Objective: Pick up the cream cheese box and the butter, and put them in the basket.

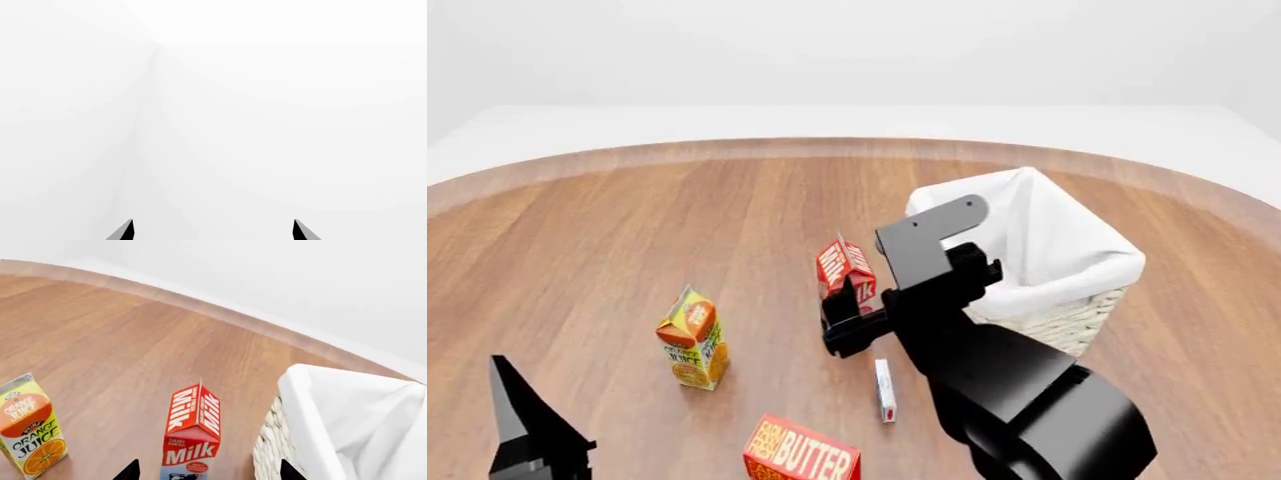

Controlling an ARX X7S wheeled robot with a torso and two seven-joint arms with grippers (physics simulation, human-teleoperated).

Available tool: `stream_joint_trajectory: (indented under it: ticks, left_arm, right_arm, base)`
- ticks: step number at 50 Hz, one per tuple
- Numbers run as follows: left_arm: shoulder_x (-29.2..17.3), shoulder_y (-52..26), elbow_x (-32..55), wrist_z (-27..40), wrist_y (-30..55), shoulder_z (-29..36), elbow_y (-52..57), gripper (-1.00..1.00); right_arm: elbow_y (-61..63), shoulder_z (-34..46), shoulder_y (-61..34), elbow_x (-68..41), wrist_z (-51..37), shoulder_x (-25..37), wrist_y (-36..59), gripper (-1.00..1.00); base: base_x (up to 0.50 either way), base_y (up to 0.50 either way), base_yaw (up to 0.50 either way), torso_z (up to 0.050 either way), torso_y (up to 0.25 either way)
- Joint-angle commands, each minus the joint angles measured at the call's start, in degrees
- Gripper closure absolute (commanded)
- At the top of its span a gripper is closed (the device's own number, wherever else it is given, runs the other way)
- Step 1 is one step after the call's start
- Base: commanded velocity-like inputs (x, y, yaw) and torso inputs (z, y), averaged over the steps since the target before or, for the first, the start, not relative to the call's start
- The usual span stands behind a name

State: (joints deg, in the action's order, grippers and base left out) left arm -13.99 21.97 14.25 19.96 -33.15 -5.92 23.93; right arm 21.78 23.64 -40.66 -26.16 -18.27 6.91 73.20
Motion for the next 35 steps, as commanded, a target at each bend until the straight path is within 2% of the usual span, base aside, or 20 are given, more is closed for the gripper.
stream_joint_trajectory:
  ticks: [1,35]
  left_arm:
    - [-0.3,0.2,0.1,0.2,-0.2,0.1,0.0,-1.00]
    - [-0.7,1.2,0.0,1.0,-1.0,0.2,0.1,-1.00]
  right_arm:
    - [-4.8,1.6,-1.3,0.1,0.3,-0.1,-0.6,-1.00]
    - [-15.5,3.5,1.1,0.7,1.3,0.1,-8.4,-1.00]
  base:
    - [0.00,0.00,0.00,0.000,0.000]
    - [0.00,0.00,0.00,0.000,0.000]
